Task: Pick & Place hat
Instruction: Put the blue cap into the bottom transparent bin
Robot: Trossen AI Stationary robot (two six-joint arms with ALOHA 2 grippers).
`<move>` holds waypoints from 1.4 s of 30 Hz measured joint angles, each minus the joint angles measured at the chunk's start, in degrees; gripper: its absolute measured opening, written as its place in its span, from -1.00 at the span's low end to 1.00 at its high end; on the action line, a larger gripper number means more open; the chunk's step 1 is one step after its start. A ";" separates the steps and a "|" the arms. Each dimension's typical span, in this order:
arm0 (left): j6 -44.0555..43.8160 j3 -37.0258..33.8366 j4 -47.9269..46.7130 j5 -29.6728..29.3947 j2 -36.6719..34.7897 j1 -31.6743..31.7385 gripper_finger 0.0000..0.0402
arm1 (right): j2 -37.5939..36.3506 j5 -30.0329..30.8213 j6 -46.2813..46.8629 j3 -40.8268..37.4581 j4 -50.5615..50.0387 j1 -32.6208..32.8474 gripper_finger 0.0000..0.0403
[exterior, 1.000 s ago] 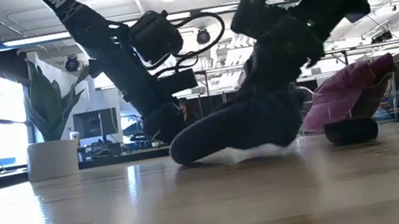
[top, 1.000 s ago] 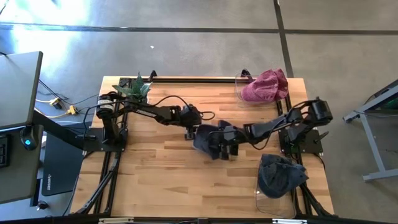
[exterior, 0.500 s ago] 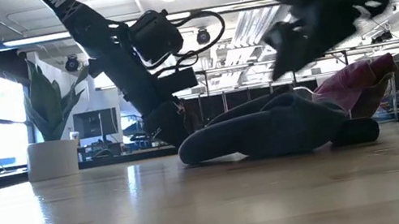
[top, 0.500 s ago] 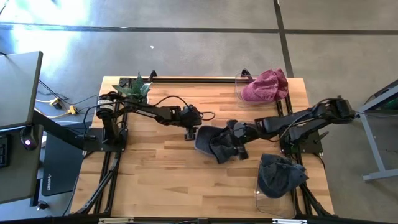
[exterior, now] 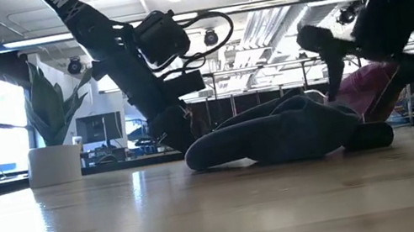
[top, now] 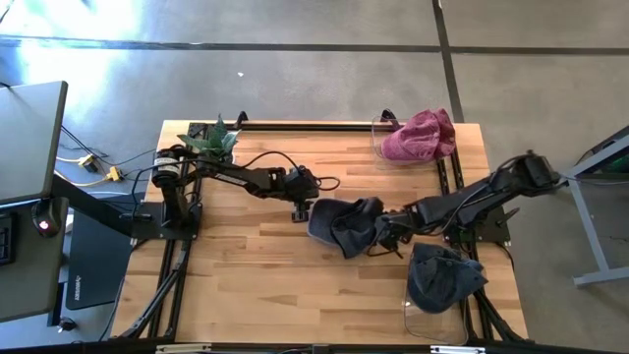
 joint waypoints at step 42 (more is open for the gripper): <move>0.32 14.00 -11.47 -19.77 -2.97 -38.68 -0.16 | 16.62 -35.41 37.78 10.79 27.00 0.65 -0.86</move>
